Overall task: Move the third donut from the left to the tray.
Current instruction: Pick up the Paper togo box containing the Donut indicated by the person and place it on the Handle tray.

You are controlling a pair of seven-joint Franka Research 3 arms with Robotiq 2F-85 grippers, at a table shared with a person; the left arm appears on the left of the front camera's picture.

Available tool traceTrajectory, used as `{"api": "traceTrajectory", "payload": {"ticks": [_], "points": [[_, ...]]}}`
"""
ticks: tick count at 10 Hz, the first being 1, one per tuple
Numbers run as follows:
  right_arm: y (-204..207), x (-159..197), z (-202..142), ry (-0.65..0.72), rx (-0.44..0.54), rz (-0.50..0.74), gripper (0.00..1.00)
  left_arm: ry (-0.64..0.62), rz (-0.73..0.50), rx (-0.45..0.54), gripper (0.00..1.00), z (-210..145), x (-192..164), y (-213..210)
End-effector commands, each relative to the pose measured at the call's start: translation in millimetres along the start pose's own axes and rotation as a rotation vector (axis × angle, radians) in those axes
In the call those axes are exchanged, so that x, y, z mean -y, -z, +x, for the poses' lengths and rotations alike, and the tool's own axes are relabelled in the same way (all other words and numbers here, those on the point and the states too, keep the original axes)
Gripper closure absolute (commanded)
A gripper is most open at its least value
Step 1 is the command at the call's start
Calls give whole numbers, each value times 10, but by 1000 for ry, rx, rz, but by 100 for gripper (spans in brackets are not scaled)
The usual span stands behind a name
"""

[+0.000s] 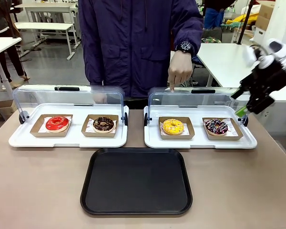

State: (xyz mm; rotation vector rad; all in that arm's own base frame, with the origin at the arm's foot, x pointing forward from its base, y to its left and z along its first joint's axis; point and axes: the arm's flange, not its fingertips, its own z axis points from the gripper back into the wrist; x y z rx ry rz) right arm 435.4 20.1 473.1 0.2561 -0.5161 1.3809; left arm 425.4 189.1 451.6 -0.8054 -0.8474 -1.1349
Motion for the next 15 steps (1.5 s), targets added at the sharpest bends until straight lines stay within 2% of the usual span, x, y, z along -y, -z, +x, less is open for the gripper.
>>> {"api": "traceTrajectory", "payload": {"ticks": [1, 2, 3, 4, 9, 15], "points": [[314, -87, 170, 14, -67, -41, 0, -2, 0, -4, 0, 17, 23, -4], [471, -92, 228, 22, -77, -55, 0, -2, 0, -4, 0, 17, 23, -4], [414, -119, 190, 51, -35, -43, 0, -2, 0, -4, 0, 17, 23, -4], [355, -111, 189, -18, -41, -24, 0, -2, 0, -4, 0, 17, 23, -4], [395, -114, 173, 4, -31, -31, 0, -2, 0, -4, 0, 17, 23, -4], [1194, -313, 466, -47, -125, -77, 0, -2, 0, -4, 0, 17, 23, -4]]}}
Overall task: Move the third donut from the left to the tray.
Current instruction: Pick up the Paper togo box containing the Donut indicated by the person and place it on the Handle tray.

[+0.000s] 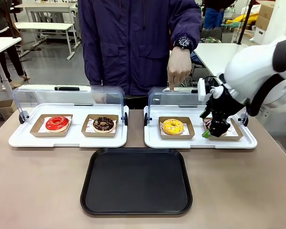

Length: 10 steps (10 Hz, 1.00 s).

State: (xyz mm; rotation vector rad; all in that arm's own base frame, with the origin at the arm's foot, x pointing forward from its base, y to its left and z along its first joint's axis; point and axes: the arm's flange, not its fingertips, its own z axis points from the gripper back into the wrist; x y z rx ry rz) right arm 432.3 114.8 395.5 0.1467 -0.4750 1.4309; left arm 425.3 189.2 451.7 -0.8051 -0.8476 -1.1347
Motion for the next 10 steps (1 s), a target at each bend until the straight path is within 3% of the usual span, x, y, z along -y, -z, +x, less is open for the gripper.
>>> {"api": "traceTrajectory", "payload": {"ticks": [1, 10], "points": [[206, -17, 90, -7, -40, -43, 0, -2, -1, -4, 0, 17, 22, -2], [794, 391, 285, -65, -173, -96, 0, -2, -1, -4, 0, 17, 22, -2]]}}
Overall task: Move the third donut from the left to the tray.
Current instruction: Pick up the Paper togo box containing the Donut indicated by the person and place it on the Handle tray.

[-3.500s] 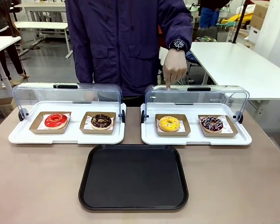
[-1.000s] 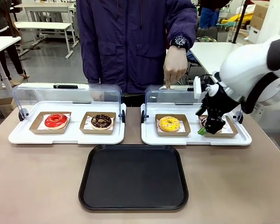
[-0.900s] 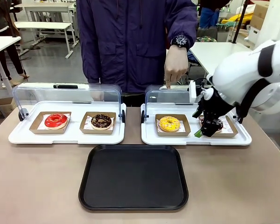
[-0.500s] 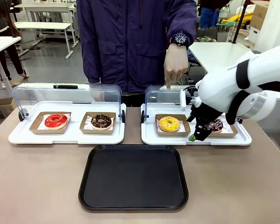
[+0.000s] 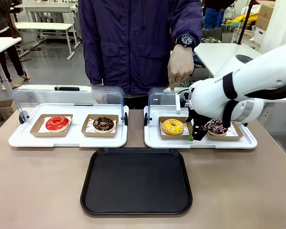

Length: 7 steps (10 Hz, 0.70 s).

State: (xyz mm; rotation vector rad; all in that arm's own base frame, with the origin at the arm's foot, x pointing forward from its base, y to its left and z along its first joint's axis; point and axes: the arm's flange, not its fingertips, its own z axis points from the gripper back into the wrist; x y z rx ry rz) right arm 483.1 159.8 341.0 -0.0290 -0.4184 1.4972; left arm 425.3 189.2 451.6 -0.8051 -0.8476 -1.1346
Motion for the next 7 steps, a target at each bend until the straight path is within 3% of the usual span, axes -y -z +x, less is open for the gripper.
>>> {"api": "traceTrajectory", "payload": {"ticks": [1, 7], "points": [[43, 88, 51, 23, -45, -27, 0, -2, -1, -4, 0, 17, 22, -2], [229, 215, 42, 12, -87, -7, 0, -2, -1, -4, 0, 17, 22, -2]]}}
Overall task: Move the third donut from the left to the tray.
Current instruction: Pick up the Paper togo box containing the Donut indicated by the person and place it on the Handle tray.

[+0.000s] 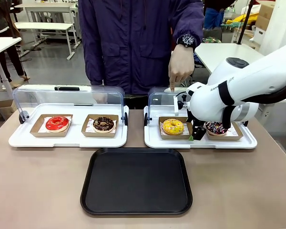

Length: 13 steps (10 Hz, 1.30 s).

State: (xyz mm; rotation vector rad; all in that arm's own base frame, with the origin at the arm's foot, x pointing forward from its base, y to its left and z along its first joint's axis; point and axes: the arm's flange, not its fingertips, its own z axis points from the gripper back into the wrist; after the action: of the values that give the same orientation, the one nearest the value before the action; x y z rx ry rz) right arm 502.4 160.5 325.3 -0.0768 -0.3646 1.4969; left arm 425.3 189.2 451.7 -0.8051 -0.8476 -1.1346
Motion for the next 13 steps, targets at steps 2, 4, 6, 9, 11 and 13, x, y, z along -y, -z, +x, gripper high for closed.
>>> {"api": "traceTrajectory", "payload": {"ticks": [2, 4, 6, 9, 11, 13], "points": [[89, 119, 65, 17, -25, -2, 0, -2, -1, -4, 0, 17, 22, -2], [177, 151, 58, 23, -38, 20, 0, -2, -1, -4, 0, 17, 22, -2], [236, 145, 39, 29, -52, 37, 0, -2, -1, -4, 0, 17, 22, -2], [248, 132, 44, 24, -42, 57, 5, -2, -1, -4, 0, 17, 22, -2], [256, 124, 54, 13, -47, 76, 65, -2, -1, -4, 0, 17, 22, -2], [251, 118, 53, 10, -49, 82, 100, -2, -1, -4, 0, 17, 22, -2]]}}
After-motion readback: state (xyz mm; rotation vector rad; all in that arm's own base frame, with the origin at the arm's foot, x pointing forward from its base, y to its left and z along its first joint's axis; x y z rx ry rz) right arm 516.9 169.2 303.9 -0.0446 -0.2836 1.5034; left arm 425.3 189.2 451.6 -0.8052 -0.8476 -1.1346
